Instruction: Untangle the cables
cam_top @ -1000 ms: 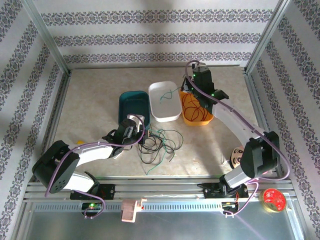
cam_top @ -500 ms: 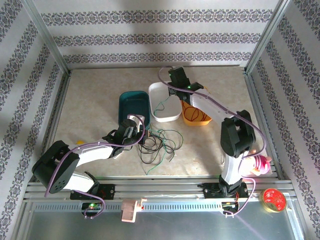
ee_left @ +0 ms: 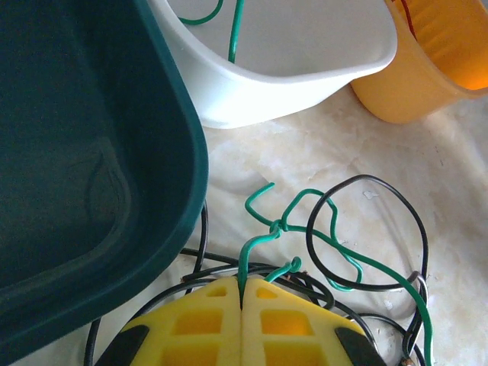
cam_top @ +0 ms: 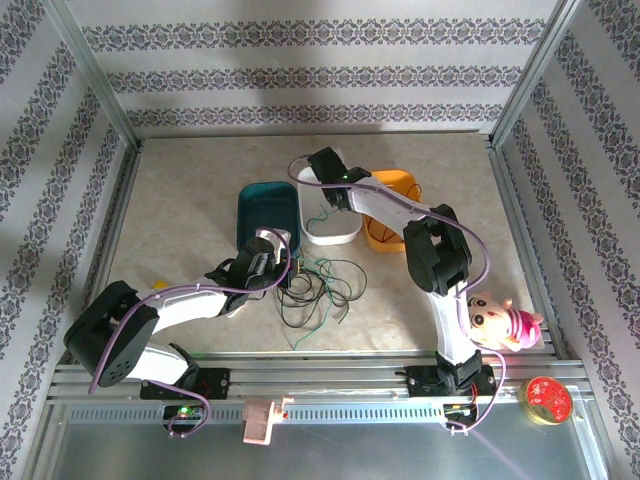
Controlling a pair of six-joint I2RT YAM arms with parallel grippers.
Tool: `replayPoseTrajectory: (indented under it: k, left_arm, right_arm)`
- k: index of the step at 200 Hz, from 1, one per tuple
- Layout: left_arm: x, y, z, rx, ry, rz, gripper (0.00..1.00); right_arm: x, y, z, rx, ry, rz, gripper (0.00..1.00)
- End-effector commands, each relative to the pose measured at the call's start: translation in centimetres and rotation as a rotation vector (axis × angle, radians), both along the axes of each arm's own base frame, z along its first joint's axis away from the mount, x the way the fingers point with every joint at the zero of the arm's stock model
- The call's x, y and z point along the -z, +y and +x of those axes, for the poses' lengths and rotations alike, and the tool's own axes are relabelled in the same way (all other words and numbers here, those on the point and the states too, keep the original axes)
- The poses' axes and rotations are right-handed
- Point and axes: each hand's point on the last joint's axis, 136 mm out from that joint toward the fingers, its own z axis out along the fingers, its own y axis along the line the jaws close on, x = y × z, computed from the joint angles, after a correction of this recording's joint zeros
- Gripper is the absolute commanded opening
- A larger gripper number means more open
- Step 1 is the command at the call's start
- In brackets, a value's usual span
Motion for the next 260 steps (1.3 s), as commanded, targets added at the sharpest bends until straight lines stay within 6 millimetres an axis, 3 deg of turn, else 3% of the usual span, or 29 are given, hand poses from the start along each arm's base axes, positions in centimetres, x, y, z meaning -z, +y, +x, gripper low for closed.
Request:
replayPoseTrajectory:
  k: [1,68,108,126,160,180,225,260]
  left_arm:
    - [-0.7,-0.7,0.2,0.007,-0.009,-0.003,0.00]
    - [-0.4,-1.2,0.6,0.020,0.003,0.004,0.00]
    - [-0.5,-1.4,0.8,0.021,0.003,0.005,0.00]
    - [-0.7,-1.6,1.0,0.023,0.002,0.003,0.00]
    - [-0.9,-1.7,1.1,0.031,-0.004,0.004,0.00]
    - [-1.1,-1.9,1.1,0.037,-0.005,0.001,0.00]
    - [-1.6,-1.9,1.1,0.040,-0.018,0.000,0.00]
    - [-1.9,-1.9,1.1,0.045,-0.029,0.001,0.00]
  right_arm:
    - [1.0,0.5,0.1,-0.002,0.028,-0.032,0.00]
    - [5.3,2.2,0.3,-0.023,0.125,0.005,0.00]
    - [6.2,2.7,0.9,-0.026,0.169,0.060,0.00]
    - [5.4,2.6,1.1,-0.010,0.170,0.115,0.01]
    - [2.2,2.2,1.0,0.017,0.114,0.211,0.30]
    - [0.2,1.8,0.9,0.029,0.066,0.251,0.41]
    - [-4.3,0.9,0.5,0.046,-0.033,0.308,0.52]
    - [-6.1,0.8,0.1,0.028,-0.060,0.347,0.58]
